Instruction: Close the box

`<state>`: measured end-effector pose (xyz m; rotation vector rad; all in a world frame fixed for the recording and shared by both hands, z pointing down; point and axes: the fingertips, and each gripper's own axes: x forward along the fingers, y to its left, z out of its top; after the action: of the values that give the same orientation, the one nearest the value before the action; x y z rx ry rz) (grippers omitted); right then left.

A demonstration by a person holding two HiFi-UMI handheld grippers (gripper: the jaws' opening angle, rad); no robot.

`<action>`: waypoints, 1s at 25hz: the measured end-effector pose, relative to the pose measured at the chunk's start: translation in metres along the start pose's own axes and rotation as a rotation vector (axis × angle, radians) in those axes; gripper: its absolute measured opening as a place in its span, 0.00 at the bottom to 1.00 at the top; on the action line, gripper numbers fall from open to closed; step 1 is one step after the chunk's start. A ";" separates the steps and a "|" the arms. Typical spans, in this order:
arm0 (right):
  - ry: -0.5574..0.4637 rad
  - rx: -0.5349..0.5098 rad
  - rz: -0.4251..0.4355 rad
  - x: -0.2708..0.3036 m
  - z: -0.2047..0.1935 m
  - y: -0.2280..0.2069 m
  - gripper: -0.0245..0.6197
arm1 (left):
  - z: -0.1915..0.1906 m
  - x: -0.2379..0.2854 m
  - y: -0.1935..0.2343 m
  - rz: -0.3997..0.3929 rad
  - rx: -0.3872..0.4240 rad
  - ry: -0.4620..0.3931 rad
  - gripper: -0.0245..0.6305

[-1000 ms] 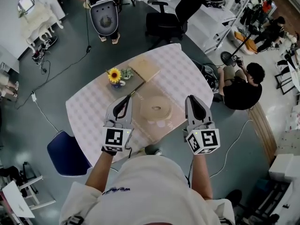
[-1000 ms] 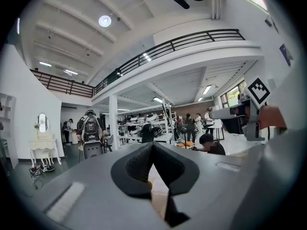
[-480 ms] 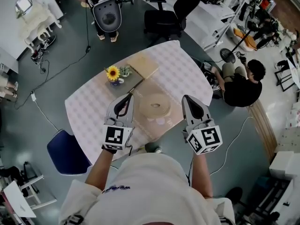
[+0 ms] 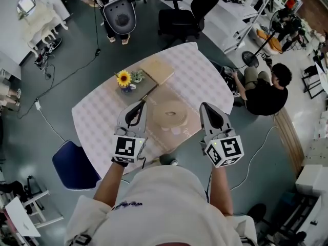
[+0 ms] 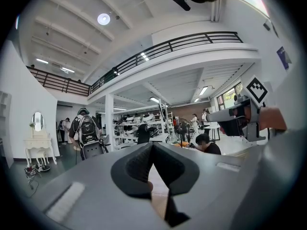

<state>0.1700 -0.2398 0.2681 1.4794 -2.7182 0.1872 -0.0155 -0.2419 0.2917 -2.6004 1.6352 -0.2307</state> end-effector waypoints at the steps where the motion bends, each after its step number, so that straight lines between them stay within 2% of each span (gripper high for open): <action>1: 0.001 0.002 0.000 0.000 0.000 0.000 0.04 | 0.000 0.000 0.000 0.000 0.000 0.000 0.04; 25: 0.015 -0.011 0.014 -0.001 0.002 -0.003 0.04 | 0.010 0.007 -0.009 -0.028 0.024 -0.002 0.04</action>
<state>0.1729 -0.2404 0.2662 1.4514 -2.7139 0.1821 -0.0027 -0.2448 0.2842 -2.6057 1.5863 -0.2472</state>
